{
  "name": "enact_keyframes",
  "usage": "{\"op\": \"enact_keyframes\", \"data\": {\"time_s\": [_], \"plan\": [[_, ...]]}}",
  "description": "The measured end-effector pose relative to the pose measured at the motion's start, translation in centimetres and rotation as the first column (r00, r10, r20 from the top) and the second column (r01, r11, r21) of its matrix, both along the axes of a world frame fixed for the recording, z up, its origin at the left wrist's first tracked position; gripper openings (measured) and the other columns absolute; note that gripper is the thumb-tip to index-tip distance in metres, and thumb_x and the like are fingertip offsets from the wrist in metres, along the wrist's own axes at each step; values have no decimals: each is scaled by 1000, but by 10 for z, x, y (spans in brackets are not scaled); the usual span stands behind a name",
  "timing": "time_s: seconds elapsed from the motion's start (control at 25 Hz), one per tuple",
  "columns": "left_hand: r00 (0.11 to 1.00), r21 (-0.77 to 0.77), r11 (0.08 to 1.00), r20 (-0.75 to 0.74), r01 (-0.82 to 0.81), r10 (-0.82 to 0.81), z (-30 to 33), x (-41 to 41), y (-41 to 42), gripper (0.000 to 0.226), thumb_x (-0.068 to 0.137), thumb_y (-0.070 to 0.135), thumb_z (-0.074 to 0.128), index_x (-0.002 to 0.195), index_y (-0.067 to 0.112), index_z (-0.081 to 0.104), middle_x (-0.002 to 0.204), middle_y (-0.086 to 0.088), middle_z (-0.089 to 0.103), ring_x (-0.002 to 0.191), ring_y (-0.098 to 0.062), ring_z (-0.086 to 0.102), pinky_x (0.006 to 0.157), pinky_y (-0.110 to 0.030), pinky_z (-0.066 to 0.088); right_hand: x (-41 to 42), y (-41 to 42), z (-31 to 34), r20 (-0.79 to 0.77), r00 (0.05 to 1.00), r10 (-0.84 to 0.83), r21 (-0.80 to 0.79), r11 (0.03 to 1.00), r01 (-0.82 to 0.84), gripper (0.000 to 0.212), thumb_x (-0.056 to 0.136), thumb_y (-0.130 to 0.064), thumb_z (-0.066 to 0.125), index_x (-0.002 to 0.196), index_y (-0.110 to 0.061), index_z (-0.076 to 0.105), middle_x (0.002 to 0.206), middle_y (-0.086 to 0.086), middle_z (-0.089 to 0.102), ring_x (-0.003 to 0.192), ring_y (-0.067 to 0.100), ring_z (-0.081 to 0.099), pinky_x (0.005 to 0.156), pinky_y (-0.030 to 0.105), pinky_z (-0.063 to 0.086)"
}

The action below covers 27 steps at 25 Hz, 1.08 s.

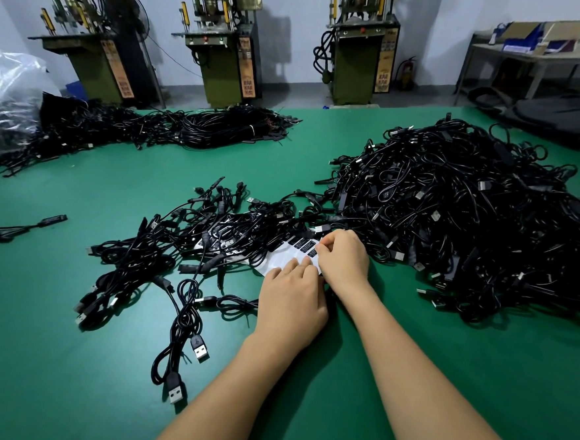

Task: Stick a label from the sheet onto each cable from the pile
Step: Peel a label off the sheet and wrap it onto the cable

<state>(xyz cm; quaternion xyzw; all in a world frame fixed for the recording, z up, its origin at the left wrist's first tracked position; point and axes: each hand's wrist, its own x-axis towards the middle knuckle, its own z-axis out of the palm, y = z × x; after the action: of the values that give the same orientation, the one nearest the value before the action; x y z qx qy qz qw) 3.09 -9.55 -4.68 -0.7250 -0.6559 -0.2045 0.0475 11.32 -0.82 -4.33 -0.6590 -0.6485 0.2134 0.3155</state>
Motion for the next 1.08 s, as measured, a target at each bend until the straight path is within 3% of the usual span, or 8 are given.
{"op": "enact_keyframes", "data": {"time_s": [0.24, 0.64, 0.8, 0.96, 1.08], "plan": [[1000, -3, 1000, -7, 13, -13, -1, -1, 1, 35, 87, 21, 31, 85, 3, 61, 93, -12, 65, 88, -31, 57, 75, -39, 42, 2, 2, 1, 110, 988, 111, 60, 991, -118, 13, 94, -13, 53, 98, -7, 64, 115, 12, 55, 110, 31, 49, 88, 33, 39], [1000, -6, 1000, -21, 23, -23, 2, -2, 0, 57, 82, 30, 11, 90, 4, 61, 93, -10, 64, 90, -29, 56, 76, -38, 41, 2, -1, 3, 36, 999, 24, 45, 999, -26, 13, 93, -18, 59, 97, -8, 65, 113, 12, 56, 103, 31, 55, 85, 32, 40], [999, -23, 1000, -43, 14, -15, 2, -1, 0, 53, 83, 29, 12, 90, 6, 60, 93, -9, 63, 90, -29, 55, 76, -37, 38, 2, -1, 3, 19, 1000, 14, 28, 999, -14, 12, 93, -18, 60, 96, -8, 66, 114, 12, 57, 104, 29, 55, 85, 31, 40], [1000, -23, 1000, -29, 3, -4, 0, -2, 1, 26, 91, 20, 37, 89, 5, 59, 91, -11, 62, 88, -30, 55, 76, -38, 39, 4, 5, 4, -8, 1000, 18, -26, 999, -18, 12, 90, -17, 61, 93, -10, 70, 113, 12, 64, 108, 28, 56, 91, 33, 44], [1000, -14, 1000, -18, -1, 0, 0, 0, 0, 23, 88, 18, 42, 83, 4, 59, 83, -12, 62, 81, -31, 56, 71, -38, 41, 3, 7, 3, 1, 1000, 24, -62, 998, -23, 15, 92, -18, 58, 95, -12, 71, 118, 14, 61, 113, 29, 52, 95, 33, 42]]}}
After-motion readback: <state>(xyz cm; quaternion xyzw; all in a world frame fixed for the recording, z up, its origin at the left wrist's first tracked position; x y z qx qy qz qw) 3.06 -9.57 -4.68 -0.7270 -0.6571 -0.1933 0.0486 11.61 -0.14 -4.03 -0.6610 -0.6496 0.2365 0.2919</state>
